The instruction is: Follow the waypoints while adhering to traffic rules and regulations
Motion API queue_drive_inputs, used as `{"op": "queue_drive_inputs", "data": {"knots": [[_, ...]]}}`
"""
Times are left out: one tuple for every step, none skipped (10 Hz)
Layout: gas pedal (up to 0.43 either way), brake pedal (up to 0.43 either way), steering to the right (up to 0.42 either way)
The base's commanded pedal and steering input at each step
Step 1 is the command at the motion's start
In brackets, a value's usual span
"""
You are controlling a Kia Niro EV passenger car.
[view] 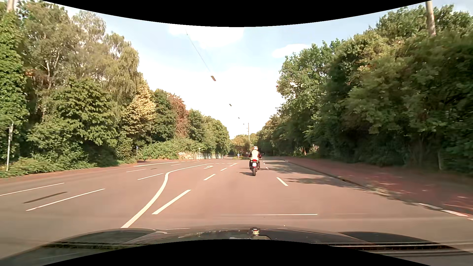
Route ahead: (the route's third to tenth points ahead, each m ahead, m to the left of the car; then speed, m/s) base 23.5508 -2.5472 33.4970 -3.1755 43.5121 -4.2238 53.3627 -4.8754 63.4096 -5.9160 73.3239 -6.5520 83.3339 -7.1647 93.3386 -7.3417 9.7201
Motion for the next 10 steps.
{"op": "queue_drive_inputs", "data": {"knots": [[0.197, 0.000, 0.007], [0.197, 0.000, 0.009], [0.197, 0.000, 0.008], [0.197, 0.000, 0.009], [0.197, 0.000, 0.010], [0.197, 0.000, 0.011], [0.197, 0.000, 0.014], [0.197, 0.000, 0.014], [0.197, 0.000, 0.015], [0.197, 0.000, 0.018]]}}
